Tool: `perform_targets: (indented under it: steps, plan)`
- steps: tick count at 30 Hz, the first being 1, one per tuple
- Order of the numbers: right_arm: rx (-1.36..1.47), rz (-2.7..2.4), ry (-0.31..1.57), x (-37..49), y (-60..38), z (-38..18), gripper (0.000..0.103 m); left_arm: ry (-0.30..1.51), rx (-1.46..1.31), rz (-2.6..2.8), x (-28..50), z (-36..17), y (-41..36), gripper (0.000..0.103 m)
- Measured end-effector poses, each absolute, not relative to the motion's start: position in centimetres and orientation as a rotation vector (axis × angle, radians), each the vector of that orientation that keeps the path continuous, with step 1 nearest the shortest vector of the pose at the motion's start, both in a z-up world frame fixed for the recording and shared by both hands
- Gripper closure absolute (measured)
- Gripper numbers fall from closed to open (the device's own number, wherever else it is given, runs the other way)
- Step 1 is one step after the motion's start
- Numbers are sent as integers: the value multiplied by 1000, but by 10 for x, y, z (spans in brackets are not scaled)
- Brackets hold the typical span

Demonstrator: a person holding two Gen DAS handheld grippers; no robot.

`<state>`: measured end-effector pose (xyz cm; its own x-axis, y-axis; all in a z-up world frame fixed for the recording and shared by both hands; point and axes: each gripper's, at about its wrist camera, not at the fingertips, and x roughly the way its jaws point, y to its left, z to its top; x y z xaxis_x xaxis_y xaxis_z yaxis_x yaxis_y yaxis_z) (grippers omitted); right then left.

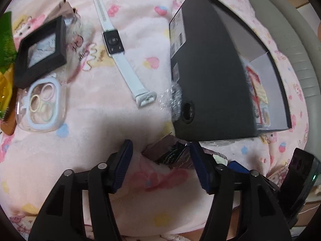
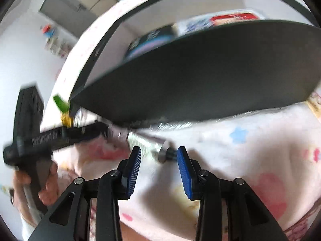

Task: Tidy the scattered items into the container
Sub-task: 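Grasp the tube body with the left gripper while the right gripper holds the cap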

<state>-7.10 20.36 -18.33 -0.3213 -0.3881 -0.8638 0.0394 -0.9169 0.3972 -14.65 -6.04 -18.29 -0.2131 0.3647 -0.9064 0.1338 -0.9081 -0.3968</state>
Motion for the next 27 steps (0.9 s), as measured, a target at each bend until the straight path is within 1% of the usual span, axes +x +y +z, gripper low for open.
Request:
perform_targets:
  steps: [2,4,6,8,12,15,18,19,22,24,26,27]
  plan:
    - [1674,-2339,-326,-74,190,-190,69,-580,-1884,2247,-149,-186,-59,41]
    - [1687,-2346,-281,-78,183,-193,67,-567,-1879,2235,-149,-187,-56,42]
    - [1684,-2332,-326,-83,184,-196,67,-542,-1867,2225,-150,-187,-51,43]
    - [1668,-2319,-395,-86,188,-196,67,-513,-1874,2214,-149,-187,-46,41]
    - [1574,-2336,-481,-80,196,-181,68,-524,-1884,2193,-141,-184,-48,42]
    - [1440,-2493,-338,-68,189,-155,70,-541,-1858,2122,-124,-179,-43,43]
    - [1435,-2502,-290,-65,188,-151,70,-545,-1848,2175,-115,-175,-46,43]
    - [1470,-2495,-302,-67,186,-154,70,-555,-1851,2199,-116,-175,-50,43]
    - [1609,-2453,-460,-75,232,-166,70,-643,-1875,2172,-122,-182,-57,43]
    - [1607,-2419,-629,-80,245,-175,70,-681,-1881,2160,-125,-185,-59,43]
    - [1588,-2395,-750,-85,254,-180,69,-727,-1883,2146,-128,-190,-59,43]
    - [1595,-2381,-772,-88,254,-184,69,-730,-1890,2143,-129,-192,-57,43]
